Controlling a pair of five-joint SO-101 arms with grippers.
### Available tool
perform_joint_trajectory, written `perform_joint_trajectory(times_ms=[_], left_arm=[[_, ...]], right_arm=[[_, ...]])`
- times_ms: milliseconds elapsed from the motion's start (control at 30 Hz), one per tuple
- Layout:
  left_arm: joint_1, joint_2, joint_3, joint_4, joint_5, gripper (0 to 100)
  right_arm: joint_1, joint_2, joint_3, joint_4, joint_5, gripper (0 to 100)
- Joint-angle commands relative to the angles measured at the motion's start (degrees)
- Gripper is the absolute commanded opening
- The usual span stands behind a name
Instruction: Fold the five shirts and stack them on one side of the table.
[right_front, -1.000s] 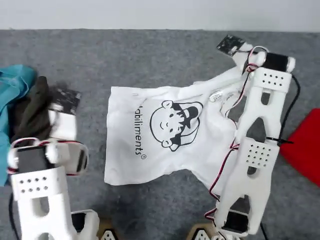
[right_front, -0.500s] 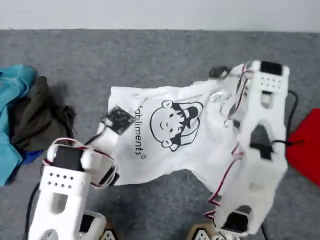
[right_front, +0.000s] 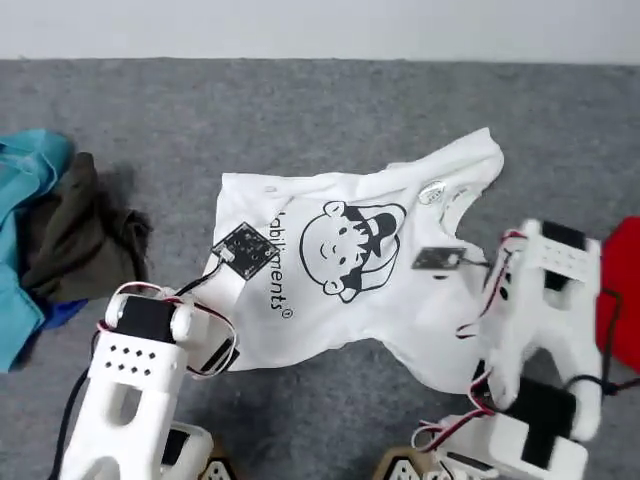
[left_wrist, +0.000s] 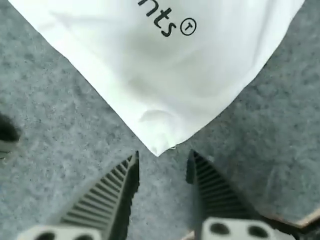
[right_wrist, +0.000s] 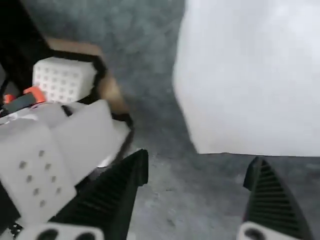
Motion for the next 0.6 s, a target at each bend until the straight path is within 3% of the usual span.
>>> perform_joint_trajectory(times_ms=[0,267,567], left_arm=[[0.09,-0.35,-0.31,-0.88,-0.53,15],[0.00,-0.35,-0.75,-1.23,-0.09,15],[0.18,-0.35,-0.66,-1.23,2.64,15]], right_arm=[[3.38,-2.24,0.35,1.54,1.58,31.8],[9.80,6.20,0.44,-0.04,1.23,31.8],[7.69,18.95,-2.55,-3.91,-3.25,31.8]])
